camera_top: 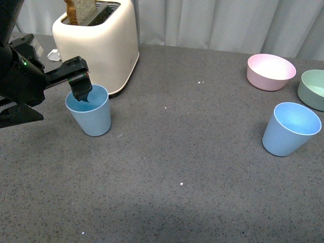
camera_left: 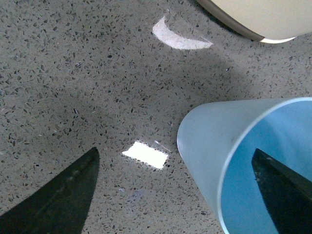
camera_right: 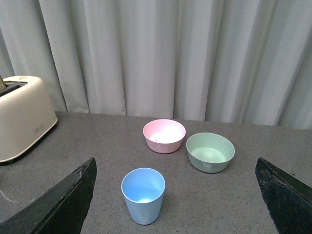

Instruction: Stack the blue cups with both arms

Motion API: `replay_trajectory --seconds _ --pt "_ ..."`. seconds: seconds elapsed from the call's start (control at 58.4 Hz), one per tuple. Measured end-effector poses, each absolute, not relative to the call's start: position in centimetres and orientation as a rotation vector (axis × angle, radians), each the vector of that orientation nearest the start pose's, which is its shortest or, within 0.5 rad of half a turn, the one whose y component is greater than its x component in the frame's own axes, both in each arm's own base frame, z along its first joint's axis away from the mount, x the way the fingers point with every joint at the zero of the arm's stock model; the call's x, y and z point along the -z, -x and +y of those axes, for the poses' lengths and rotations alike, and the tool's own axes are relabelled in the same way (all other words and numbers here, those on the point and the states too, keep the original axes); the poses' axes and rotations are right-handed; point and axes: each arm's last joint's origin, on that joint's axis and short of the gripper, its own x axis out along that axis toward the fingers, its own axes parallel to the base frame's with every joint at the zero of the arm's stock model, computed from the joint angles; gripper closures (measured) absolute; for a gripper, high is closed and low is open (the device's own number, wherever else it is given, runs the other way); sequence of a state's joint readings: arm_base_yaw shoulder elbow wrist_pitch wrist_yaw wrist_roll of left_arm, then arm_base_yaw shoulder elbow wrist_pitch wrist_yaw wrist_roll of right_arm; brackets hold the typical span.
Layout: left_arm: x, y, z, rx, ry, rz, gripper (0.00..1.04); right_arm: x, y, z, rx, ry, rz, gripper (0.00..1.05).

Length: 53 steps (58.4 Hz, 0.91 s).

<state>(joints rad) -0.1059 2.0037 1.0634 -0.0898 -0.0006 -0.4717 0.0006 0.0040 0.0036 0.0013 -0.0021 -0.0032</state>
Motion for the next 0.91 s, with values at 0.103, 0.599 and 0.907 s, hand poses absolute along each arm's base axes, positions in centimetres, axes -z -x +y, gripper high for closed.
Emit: replay_trajectory --seconds 0.103,0.599,0.907 --pt "-9.3 -37.4 -4.1 -0.154 0.367 1.043 0.27 -16.4 -9.8 0.0 -0.003 0.003 -0.001 0.10" --pt "-9.6 -37.7 -5.3 -0.138 0.334 1.063 1.00 -16.5 -9.8 0.0 -0.003 0.003 -0.001 0.10" --pt "-11.6 -38.7 -9.6 -0.041 0.275 1.039 1.01 -16.5 -9.8 0.0 -0.002 0.003 -0.001 0.10"
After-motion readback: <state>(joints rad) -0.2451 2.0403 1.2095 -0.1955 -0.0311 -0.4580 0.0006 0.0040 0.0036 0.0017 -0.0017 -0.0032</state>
